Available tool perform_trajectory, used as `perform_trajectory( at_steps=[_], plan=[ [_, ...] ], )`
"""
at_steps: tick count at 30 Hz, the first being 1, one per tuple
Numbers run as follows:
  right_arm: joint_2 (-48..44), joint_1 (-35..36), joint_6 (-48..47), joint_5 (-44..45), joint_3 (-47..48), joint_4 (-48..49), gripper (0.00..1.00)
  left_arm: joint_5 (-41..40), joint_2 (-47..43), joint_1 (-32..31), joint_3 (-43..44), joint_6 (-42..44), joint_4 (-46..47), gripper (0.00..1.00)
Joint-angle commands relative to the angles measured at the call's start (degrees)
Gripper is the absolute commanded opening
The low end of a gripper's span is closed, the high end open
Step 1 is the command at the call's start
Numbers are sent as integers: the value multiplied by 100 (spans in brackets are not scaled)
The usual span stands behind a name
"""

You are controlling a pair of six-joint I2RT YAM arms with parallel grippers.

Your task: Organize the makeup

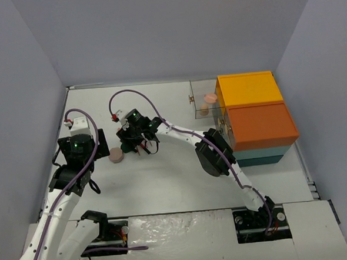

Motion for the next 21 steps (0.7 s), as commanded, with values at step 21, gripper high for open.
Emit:
perform_trajectory(
  at_steps=[21],
  plan=[
    [197,44,288,-149,290,504,30,63,169,-43,11,-11,377,97]
  ],
)
